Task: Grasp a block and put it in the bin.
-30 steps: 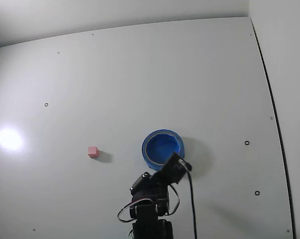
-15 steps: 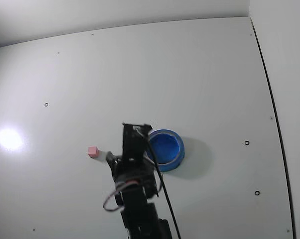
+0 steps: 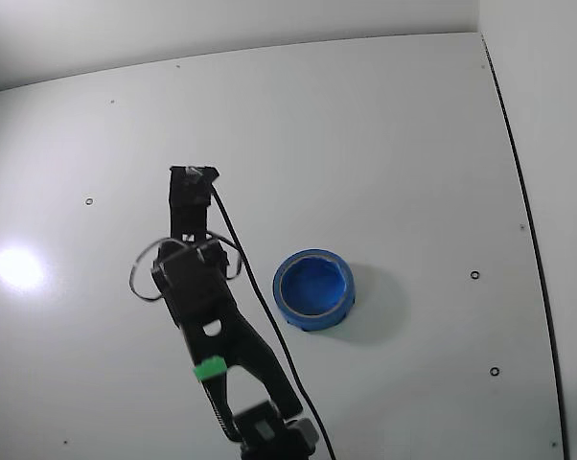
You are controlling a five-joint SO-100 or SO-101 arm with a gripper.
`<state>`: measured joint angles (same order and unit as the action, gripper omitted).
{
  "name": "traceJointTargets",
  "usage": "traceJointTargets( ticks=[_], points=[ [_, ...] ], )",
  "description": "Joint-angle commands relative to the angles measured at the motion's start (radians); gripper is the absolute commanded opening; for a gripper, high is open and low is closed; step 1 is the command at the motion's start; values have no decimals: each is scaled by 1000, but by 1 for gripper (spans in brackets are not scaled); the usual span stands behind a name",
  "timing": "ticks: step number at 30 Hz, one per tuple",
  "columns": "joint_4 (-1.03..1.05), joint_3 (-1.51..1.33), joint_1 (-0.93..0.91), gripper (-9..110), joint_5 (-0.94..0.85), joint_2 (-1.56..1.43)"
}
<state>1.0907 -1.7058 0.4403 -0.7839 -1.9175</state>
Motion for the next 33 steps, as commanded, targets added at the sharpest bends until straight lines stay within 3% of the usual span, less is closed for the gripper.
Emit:
traceJointTargets(
  ticks=[1,20,33],
  points=[
    [9,207,25,24,3,97],
    [-8,284,89,24,-5,422],
    [-149,270,92,24,-5,472]
  ],
)
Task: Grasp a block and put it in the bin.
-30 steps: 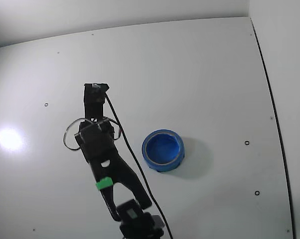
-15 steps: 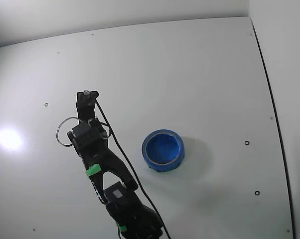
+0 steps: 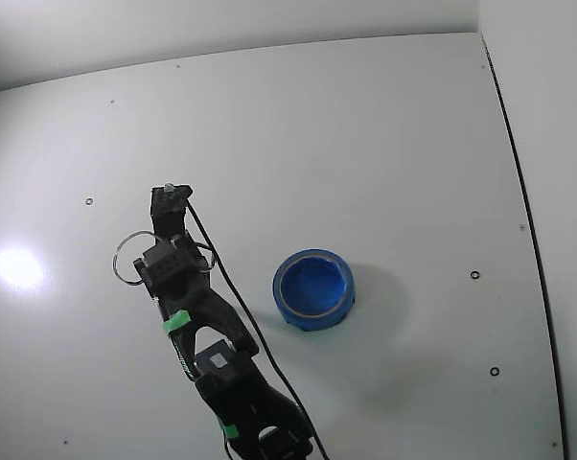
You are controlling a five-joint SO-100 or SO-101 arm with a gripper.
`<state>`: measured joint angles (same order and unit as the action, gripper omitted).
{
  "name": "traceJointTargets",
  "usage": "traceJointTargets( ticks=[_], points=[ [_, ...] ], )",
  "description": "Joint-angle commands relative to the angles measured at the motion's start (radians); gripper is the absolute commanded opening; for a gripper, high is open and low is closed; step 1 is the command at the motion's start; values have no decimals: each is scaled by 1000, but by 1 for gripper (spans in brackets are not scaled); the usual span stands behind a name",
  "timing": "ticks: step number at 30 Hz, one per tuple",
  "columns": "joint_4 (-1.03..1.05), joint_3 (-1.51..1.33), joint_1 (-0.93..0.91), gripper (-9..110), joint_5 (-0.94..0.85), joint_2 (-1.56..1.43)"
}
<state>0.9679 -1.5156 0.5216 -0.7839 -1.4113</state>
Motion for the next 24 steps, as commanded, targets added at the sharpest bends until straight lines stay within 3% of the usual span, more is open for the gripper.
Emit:
traceJointTargets(
  ticks=[1,24],
  points=[
    [-26,75,11,24,-6,-34],
    [-38,89,11,24,5,130]
  ],
)
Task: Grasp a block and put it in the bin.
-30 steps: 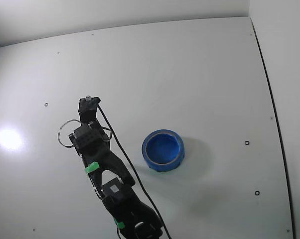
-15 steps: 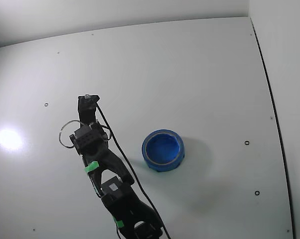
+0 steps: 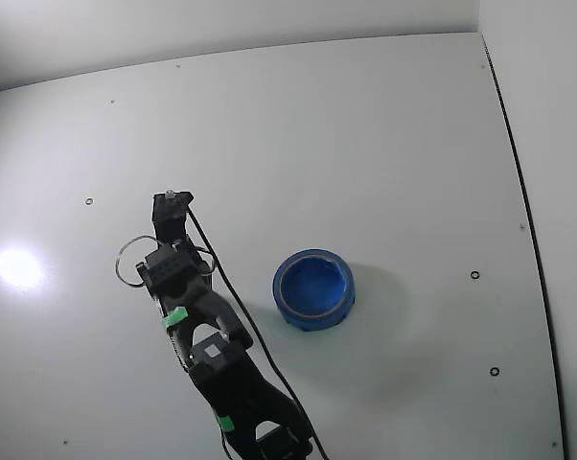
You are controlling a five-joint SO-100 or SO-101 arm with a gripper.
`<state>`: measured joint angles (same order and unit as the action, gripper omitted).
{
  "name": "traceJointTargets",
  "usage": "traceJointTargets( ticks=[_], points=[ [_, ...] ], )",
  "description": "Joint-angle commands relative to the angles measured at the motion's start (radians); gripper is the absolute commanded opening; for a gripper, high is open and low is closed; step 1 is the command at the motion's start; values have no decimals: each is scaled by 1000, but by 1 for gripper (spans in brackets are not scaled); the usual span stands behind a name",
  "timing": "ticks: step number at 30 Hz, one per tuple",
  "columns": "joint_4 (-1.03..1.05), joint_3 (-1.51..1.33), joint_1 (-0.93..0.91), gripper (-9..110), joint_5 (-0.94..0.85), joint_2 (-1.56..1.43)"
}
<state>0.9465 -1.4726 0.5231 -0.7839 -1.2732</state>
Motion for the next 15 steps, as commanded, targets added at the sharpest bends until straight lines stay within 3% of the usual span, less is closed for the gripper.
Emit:
traceJointTargets(
  ticks=[1,4,8,15],
  points=[
    [-14,43,8,24,2,-8],
    [-15,31,0,17,-5,-8],
    [-8,29,-2,-1,-2,-9],
    [-5,29,-3,0,9,-14]
  ],
)
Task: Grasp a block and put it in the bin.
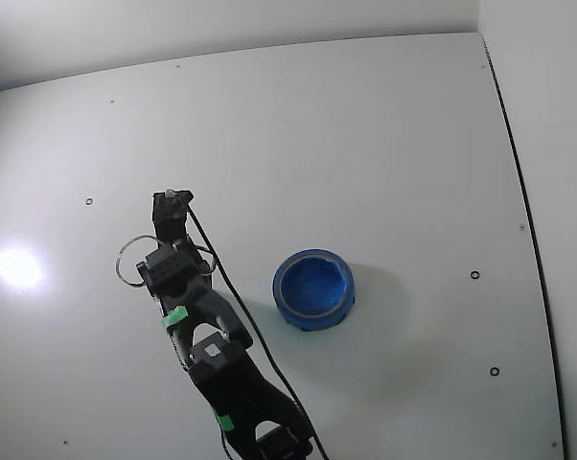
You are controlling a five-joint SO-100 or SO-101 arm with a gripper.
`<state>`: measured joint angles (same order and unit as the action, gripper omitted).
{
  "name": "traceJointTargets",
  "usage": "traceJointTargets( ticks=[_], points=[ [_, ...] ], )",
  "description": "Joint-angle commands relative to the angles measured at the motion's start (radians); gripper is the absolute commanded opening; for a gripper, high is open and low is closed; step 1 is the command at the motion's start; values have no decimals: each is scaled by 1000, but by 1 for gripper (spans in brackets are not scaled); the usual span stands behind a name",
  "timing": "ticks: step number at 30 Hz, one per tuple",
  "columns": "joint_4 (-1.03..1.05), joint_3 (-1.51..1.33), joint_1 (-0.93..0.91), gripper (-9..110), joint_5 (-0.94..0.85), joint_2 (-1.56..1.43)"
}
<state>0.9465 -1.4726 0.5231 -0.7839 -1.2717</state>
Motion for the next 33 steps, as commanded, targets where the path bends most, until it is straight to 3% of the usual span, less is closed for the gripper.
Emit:
traceJointTargets(
  ticks=[1,9,17,26,33],
  points=[
    [-5,28,-5,-1,18,-29],
    [-20,-124,-135,0,448,-494],
    [-71,-526,-244,0,815,-1040],
    [-462,-1042,-449,0,861,-1516],
    [-762,-1331,-577,1,861,-1443]
  ],
)
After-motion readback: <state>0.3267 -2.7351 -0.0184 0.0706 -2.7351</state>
